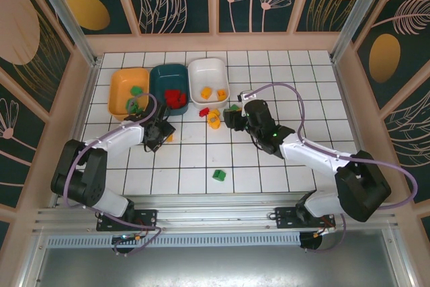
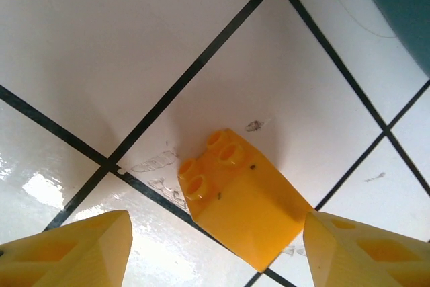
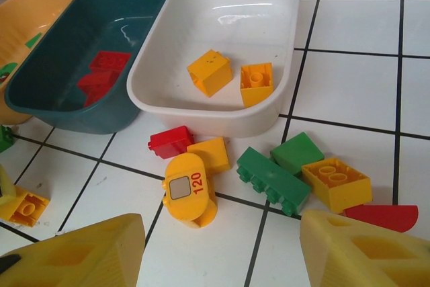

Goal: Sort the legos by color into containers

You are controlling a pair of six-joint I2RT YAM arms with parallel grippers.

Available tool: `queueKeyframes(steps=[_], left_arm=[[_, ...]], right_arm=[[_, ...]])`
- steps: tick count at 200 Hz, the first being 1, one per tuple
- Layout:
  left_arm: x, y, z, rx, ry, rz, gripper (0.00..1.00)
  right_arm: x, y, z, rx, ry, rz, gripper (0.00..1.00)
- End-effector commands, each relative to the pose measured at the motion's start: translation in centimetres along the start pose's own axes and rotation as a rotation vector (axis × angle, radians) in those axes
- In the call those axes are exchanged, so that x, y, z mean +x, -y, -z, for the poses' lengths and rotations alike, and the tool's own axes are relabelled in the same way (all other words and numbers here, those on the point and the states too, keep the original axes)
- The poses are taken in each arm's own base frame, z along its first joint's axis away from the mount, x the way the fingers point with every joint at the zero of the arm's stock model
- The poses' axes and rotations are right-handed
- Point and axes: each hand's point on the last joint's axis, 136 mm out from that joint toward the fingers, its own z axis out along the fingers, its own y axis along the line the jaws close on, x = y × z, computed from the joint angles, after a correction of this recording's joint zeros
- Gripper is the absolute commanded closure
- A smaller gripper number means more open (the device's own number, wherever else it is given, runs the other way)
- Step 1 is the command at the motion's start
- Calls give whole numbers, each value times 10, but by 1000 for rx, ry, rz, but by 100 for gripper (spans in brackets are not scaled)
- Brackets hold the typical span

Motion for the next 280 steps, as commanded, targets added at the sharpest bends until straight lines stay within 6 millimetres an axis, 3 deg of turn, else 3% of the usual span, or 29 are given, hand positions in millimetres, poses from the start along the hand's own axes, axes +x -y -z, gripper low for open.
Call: queueKeyframes(steps=[1,64,107,136,197,212,243,280], left_arm=[[-3,9,21,37,7,53,28],[30,1,8,35,-162,338,17],[13,15,10,56,-103,425,16],[10,18,1,38,-108,458,17],[6,-1,-22,-29,-118,503,26],[5,-3,-27,-27,-132,503,32],[0,5,-31,-25,-137,464,39],[2,11,-32,-4,-157,444,55]], right_arm=[[-13,-1,8,-13,59,-23,37],[-12,2,10,-2,62,-23,37],[-13,1,13,-8,68,-21,37],[-15,2,14,-1,74,-19,37],[-16,2,18,-5,86,-21,37],[-16,1,17,-9,86,-26,37],[-12,1,15,-9,79,-30,38],[-12,1,14,-10,77,-31,38]])
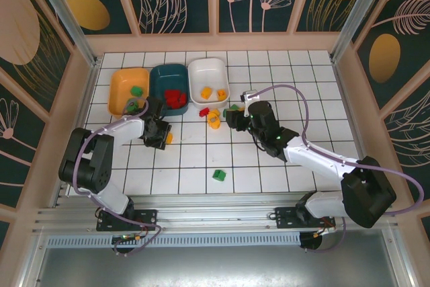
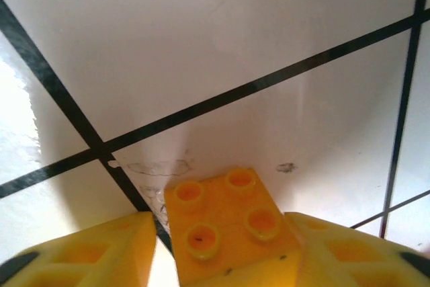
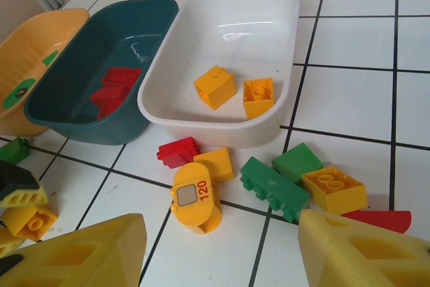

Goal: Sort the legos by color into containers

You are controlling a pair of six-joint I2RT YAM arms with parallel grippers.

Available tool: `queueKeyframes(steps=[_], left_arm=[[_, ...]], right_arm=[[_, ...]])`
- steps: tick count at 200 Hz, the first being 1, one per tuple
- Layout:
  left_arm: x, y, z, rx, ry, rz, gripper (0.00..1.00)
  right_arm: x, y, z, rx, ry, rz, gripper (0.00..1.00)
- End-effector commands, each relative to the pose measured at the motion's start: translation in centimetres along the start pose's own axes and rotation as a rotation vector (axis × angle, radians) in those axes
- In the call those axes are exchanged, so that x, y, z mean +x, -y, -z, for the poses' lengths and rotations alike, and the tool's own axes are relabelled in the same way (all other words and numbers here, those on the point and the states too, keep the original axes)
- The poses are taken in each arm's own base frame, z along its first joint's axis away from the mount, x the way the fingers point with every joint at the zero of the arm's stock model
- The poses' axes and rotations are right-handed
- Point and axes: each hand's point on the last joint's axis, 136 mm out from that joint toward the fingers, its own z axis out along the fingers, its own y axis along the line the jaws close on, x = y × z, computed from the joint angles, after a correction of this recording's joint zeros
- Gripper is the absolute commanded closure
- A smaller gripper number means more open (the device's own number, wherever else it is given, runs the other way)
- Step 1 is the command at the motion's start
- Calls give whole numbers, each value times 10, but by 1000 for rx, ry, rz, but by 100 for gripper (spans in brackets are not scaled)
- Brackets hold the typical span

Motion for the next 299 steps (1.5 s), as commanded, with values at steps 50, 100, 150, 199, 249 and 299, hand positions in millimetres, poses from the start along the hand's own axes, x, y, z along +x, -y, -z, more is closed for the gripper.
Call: queueKeyframes(steps=[50,100,150,199,249,299], left_arm=[[18,53,34,171,-7,-98,68],[71,173,73,334,55,-431,68],[111,246,16,331,-8,-659,69],[108,278,23,371,94,-730,50],[109,282,58,421,121,-766,29],[34,201,164,397,463,-575,10]], right_arm=[[-2,2,-1,8,29,-21,39],[0,11,-2,51,32,-29,40],[0,16,-3,73,33,-29,40],[-4,13,2,59,39,-26,39],[-7,15,5,64,52,-30,38],[-9,16,9,65,69,-44,38]])
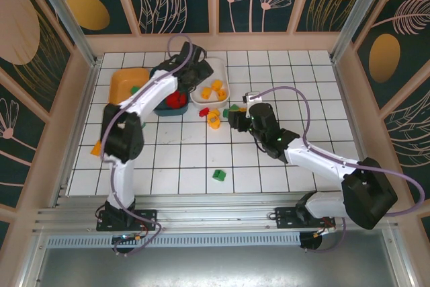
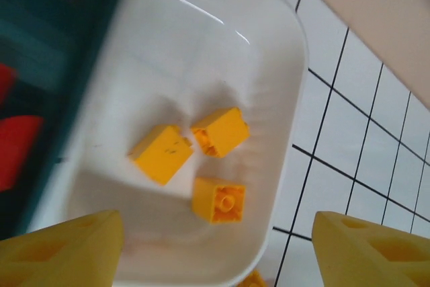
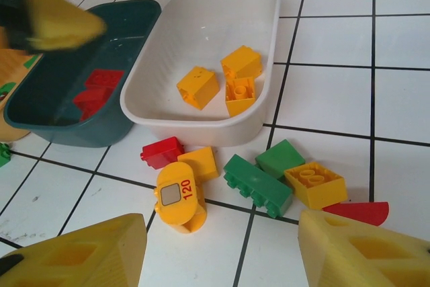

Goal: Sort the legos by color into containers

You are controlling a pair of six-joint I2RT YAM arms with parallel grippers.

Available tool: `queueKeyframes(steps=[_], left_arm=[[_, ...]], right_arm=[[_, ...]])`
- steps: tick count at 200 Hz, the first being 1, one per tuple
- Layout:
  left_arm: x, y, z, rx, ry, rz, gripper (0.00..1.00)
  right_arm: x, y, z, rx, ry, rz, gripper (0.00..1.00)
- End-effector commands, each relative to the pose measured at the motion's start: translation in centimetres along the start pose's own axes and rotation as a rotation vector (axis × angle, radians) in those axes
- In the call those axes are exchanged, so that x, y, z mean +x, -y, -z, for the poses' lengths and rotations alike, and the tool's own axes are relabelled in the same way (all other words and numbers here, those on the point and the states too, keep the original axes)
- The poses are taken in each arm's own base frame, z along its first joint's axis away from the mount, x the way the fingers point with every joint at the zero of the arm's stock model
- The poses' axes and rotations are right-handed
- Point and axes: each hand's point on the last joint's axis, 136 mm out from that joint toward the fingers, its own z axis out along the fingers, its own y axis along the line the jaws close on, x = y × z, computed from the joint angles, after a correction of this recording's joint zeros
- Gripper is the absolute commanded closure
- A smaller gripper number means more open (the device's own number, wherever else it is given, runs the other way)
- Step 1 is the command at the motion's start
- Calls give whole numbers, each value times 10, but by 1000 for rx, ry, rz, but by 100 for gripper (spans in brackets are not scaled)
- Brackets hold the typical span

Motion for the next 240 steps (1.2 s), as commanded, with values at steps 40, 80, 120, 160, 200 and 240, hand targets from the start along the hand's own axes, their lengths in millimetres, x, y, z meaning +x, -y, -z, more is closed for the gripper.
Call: queueKeyframes(steps=[40,80,120,160,200,240], left_arm=[[-29,-224,159,-272,403,499,1],[-18,-347,211,-444,464,714,3],[-15,-351,155,-380,240,587,3],[-2,-370,117,-433,125,472,9],[-1,-371,104,-425,88,466,21],[-6,-373,94,-411,80,547,21]], right_arm=[[-14,2,7,4,62,-50,38],[-12,-1,7,-8,59,-48,38],[-10,2,6,14,58,-39,38],[-13,4,10,19,70,-39,38],[-13,2,10,10,67,-41,38],[-13,2,9,10,66,-38,38]])
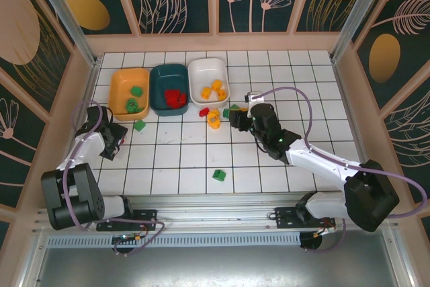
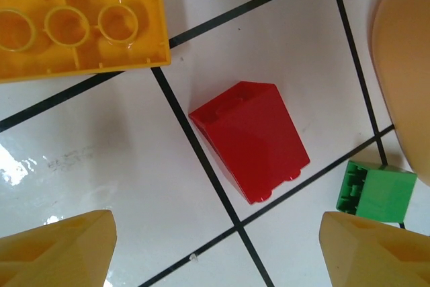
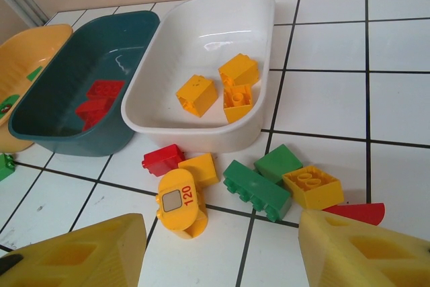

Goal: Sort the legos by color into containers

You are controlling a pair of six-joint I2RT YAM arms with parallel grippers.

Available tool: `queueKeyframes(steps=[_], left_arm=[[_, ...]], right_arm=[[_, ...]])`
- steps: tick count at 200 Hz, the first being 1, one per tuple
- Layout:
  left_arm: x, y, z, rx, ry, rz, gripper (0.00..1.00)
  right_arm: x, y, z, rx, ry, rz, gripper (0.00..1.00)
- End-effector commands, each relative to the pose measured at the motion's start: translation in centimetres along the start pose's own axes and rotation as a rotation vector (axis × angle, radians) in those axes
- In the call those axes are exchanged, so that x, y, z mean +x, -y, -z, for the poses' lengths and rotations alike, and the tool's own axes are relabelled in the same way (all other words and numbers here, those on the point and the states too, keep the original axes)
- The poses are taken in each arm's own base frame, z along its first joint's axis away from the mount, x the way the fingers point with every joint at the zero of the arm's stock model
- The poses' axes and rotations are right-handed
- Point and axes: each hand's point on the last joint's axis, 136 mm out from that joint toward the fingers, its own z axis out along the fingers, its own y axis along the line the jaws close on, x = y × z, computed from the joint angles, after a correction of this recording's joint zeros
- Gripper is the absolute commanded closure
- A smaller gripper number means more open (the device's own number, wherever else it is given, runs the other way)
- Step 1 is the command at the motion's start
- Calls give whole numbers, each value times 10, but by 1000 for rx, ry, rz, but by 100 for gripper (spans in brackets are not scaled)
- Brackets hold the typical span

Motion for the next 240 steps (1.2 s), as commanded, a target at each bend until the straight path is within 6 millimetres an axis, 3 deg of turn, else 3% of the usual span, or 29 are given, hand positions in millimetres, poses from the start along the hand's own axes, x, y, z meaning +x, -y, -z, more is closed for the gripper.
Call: queueKeyframes(steps=[1,64,127,168,195,220,240], left_arm=[[-9,13,-2,37,-12,47,21],[-13,30,-19,81,-95,154,25],[-10,21,-37,-16,-163,213,28],[-5,15,-44,-30,-191,241,39],[-2,12,-46,-27,-203,244,53],[0,17,-44,5,-216,228,54],[2,23,-39,39,-233,216,66]], right_arm=[[-8,1,5,7,43,-13,38],[-6,0,3,0,36,-11,38],[-4,1,1,8,31,-8,38],[-4,1,1,9,30,-8,38],[-4,2,1,10,32,-8,38],[-5,1,2,7,33,-8,38],[-5,1,2,6,33,-8,38]])
